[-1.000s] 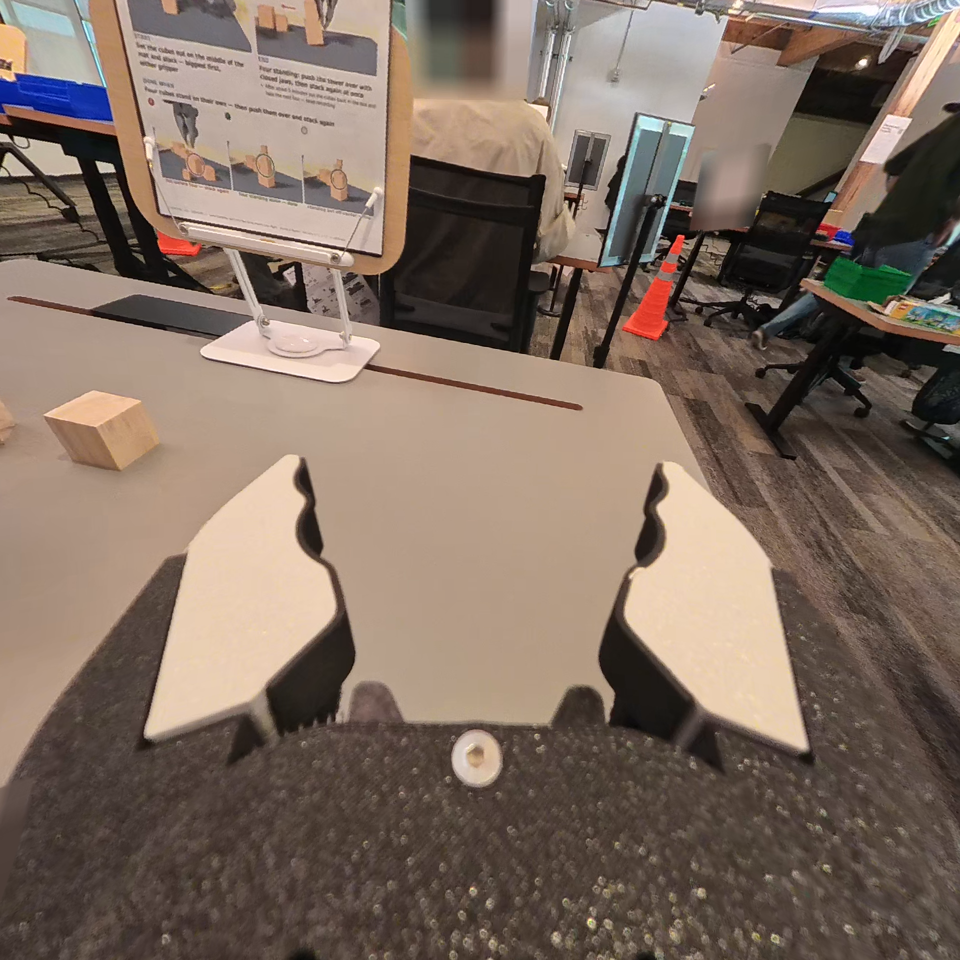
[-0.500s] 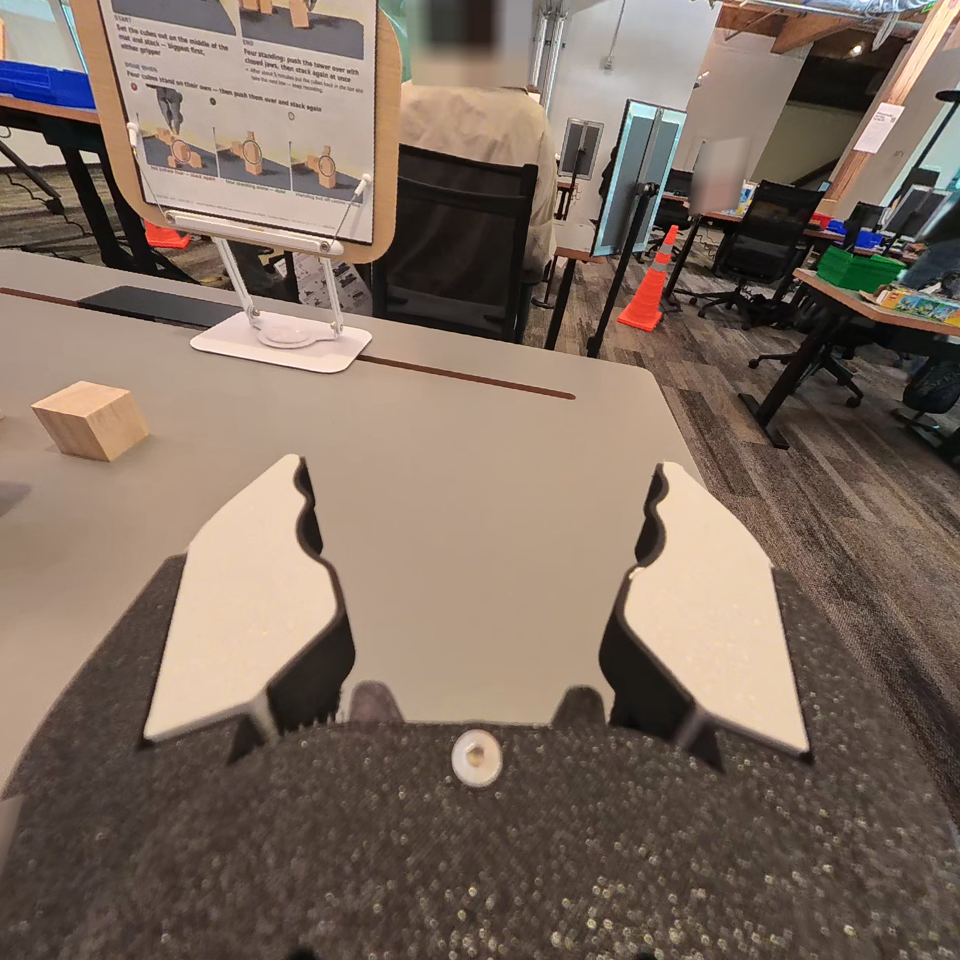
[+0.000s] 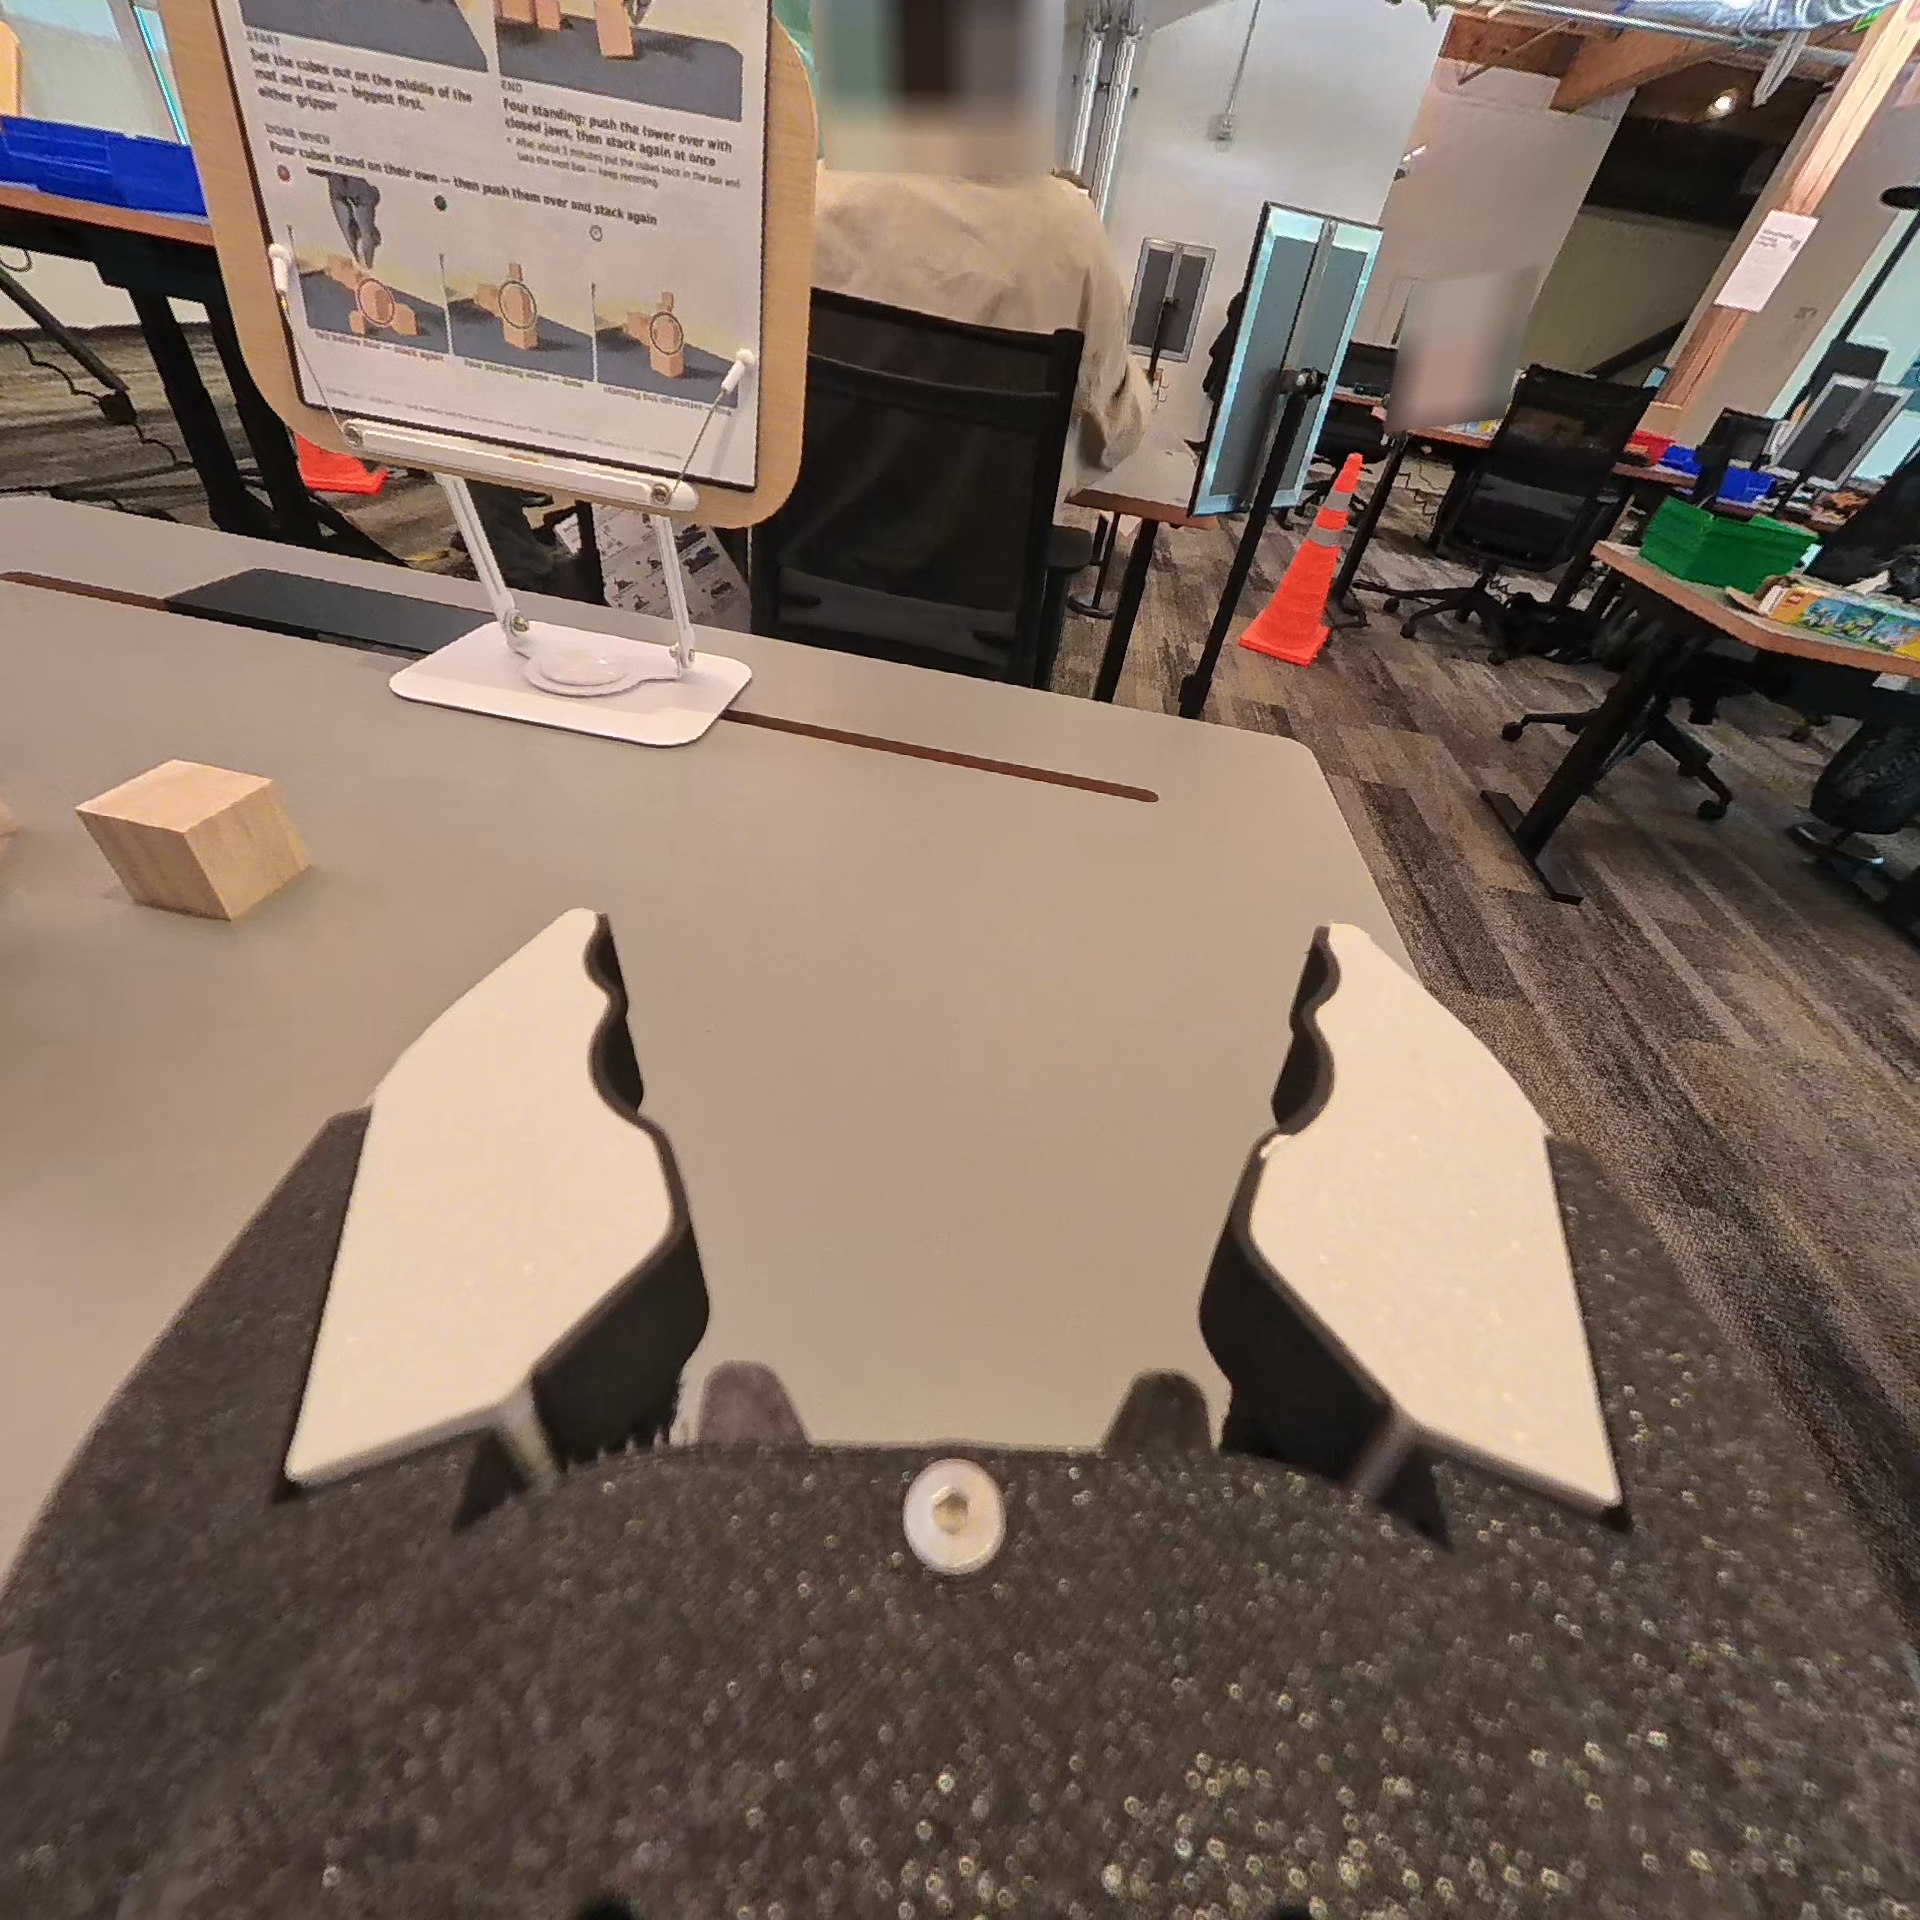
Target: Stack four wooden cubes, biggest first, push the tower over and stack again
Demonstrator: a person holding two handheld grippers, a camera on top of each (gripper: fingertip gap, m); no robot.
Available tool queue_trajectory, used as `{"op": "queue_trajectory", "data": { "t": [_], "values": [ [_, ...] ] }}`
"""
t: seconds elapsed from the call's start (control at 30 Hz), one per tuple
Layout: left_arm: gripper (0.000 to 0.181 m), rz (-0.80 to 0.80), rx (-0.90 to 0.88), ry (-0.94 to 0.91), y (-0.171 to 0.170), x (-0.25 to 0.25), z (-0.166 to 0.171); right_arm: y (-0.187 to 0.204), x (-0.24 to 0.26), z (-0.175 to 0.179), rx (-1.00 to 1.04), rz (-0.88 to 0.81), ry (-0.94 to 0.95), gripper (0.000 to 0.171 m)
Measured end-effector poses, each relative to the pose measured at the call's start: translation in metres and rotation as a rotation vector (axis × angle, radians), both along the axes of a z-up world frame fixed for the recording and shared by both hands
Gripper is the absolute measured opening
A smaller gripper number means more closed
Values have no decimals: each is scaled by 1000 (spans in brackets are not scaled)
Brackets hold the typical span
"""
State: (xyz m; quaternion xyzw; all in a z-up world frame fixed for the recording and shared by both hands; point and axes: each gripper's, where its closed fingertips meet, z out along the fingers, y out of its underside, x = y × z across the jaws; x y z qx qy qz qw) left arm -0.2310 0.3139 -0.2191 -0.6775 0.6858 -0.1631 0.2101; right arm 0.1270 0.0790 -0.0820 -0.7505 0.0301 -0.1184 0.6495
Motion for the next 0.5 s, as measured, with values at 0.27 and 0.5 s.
{"op": "queue_trajectory", "data": {
  "t": [0.27,0.5],
  "values": [
    [89,188,116,-108,54,-41,20,3,-1,-4,-5,8,6,120],
    [95,299,56,-9,65,-63,-14,7,-2,-4,-10,14,5,120]
  ]
}}
